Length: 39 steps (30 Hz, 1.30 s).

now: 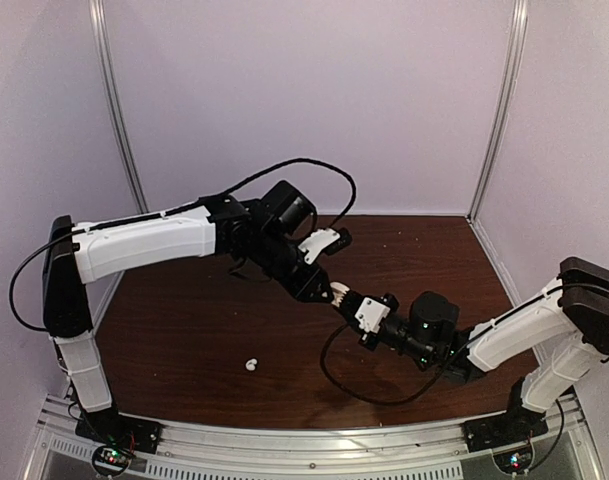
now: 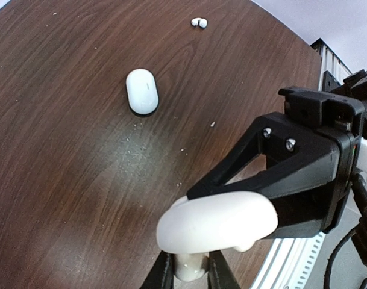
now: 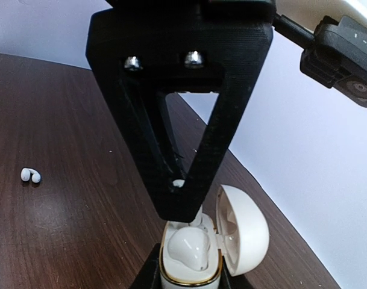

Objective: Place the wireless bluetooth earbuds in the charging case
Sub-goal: Insert the left earbud into the left side groove of the charging case.

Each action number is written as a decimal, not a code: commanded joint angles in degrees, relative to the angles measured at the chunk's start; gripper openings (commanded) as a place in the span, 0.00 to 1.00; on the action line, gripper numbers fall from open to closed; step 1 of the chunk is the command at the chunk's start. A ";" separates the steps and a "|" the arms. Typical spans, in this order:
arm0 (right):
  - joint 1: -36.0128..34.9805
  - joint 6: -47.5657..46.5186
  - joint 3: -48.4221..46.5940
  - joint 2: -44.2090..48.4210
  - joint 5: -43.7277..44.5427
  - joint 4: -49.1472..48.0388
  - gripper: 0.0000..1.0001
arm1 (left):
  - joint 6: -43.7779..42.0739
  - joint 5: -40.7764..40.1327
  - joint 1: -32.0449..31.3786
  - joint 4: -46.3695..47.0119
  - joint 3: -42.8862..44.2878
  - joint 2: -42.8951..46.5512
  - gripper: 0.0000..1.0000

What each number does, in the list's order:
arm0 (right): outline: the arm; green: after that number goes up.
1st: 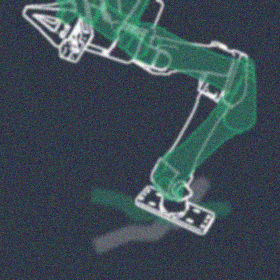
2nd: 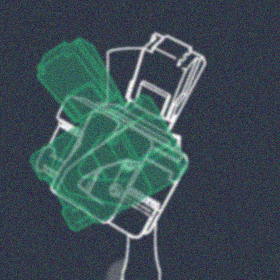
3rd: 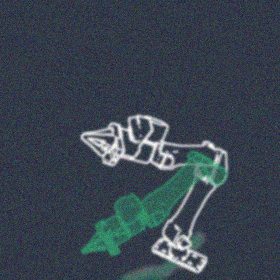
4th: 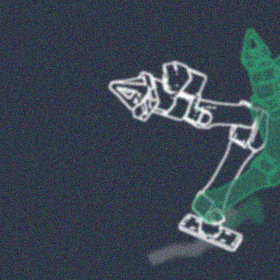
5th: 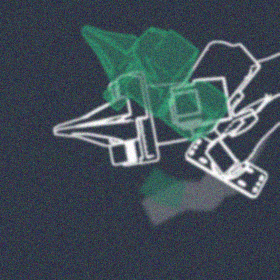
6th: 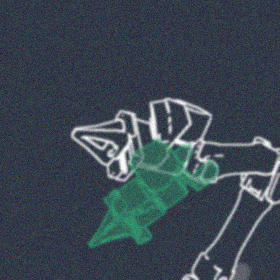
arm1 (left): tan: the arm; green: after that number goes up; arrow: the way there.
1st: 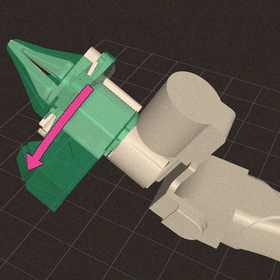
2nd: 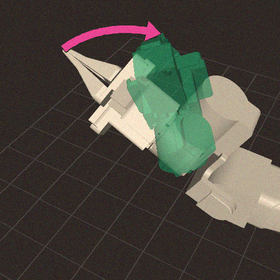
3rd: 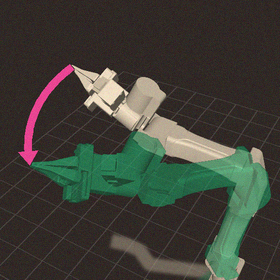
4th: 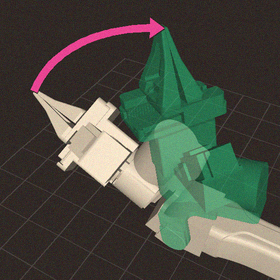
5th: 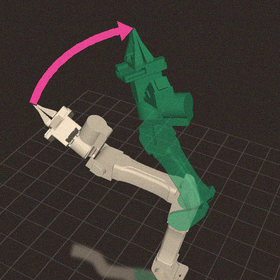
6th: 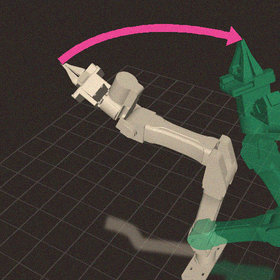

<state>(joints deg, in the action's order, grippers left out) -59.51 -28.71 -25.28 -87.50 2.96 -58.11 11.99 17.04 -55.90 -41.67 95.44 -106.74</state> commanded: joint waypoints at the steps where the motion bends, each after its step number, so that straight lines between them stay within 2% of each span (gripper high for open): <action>1: -1.31 -0.37 -1.72 0.57 -1.73 -10.59 0.00 | 2.71 2.58 0.10 1.15 1.09 -1.75 0.17; 16: -1.18 1.05 0.57 0.90 -2.66 -14.24 0.00 | 1.33 1.23 0.35 -0.07 1.39 -0.64 0.37; 39: -0.66 2.56 -0.82 -3.07 -1.52 -13.50 0.00 | -0.41 3.54 0.19 -0.08 2.84 3.83 0.50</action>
<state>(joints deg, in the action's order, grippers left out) -59.81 -27.03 -24.25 -89.65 2.52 -68.75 12.43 19.57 -55.55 -43.00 96.33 -105.36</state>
